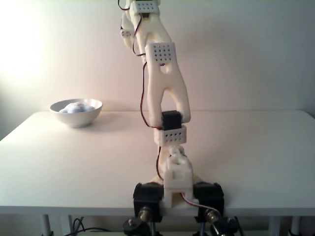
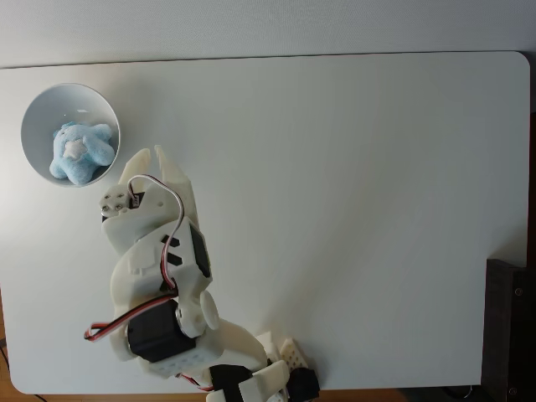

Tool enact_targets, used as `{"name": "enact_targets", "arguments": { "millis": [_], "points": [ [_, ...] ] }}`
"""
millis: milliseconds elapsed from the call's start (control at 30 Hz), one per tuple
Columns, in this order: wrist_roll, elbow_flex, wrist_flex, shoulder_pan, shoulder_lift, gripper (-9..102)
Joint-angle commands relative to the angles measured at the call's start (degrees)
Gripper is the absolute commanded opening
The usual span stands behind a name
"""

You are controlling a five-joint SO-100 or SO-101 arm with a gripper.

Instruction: Grasp a skyblue doll and put it into the bowl.

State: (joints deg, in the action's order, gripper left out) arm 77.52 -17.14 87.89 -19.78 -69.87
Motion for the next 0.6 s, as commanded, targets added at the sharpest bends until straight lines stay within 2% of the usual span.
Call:
{"name": "enact_targets", "arguments": {
  "millis": [0, 167, 433, 567],
  "points": [
    [-0.62, 1.49, 7.82, 3.69, -10.55, 0],
    [-0.62, 1.49, 19.07, 7.38, -19.51, 0],
    [-0.88, -1.49, 19.07, 8.17, -24.87, 0],
    [-0.79, -1.85, 18.98, 12.04, -23.91, 0]
  ]
}}
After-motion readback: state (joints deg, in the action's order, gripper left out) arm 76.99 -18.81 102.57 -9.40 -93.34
